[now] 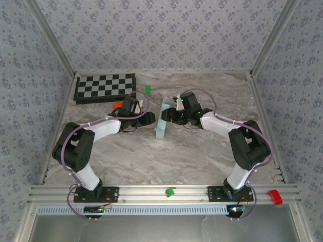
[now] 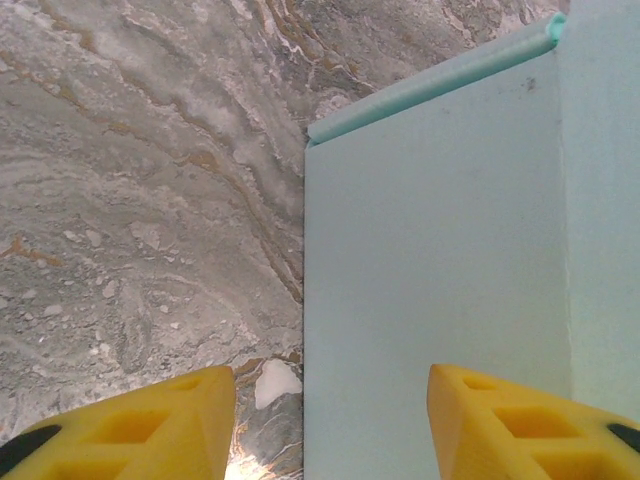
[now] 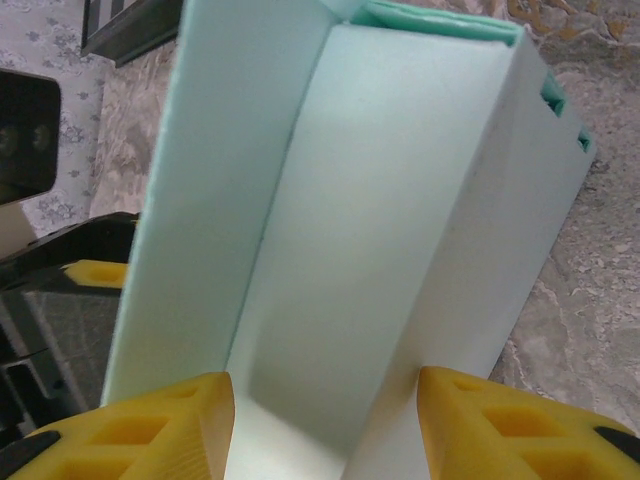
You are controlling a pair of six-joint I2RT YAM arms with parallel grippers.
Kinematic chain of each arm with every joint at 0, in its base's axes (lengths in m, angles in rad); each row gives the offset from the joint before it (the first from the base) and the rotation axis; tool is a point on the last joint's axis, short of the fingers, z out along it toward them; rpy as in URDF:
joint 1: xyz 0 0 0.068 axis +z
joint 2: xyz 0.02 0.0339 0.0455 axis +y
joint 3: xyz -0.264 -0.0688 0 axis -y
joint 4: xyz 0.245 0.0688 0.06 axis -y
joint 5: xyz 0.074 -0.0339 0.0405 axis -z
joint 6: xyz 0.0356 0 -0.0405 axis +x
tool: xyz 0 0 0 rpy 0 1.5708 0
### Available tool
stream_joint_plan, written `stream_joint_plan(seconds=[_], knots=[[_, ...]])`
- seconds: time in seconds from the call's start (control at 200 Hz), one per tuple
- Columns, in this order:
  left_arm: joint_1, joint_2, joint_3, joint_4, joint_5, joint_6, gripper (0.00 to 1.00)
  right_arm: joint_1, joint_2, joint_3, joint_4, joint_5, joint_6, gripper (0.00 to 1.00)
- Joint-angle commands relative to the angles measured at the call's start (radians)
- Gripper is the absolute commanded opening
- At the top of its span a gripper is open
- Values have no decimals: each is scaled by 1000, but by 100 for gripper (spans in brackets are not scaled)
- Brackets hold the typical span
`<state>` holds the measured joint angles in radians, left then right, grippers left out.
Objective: Fold the paper box
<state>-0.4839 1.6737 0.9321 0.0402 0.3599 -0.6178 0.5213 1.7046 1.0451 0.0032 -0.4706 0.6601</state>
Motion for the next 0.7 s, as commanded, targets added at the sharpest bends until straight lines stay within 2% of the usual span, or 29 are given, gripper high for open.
stream_joint_plan(seconds=[0.0,0.47,0.695], knots=[[6,13,37,-3,31,17,53,-1,21,-13,-9,12,22,52],[5,-31,65,-83,-33,59,53,4,47,-59,-149,202,70,48],[5,-87,92,-152,-80,101,54,10,14,-46,-95,173,82,49]])
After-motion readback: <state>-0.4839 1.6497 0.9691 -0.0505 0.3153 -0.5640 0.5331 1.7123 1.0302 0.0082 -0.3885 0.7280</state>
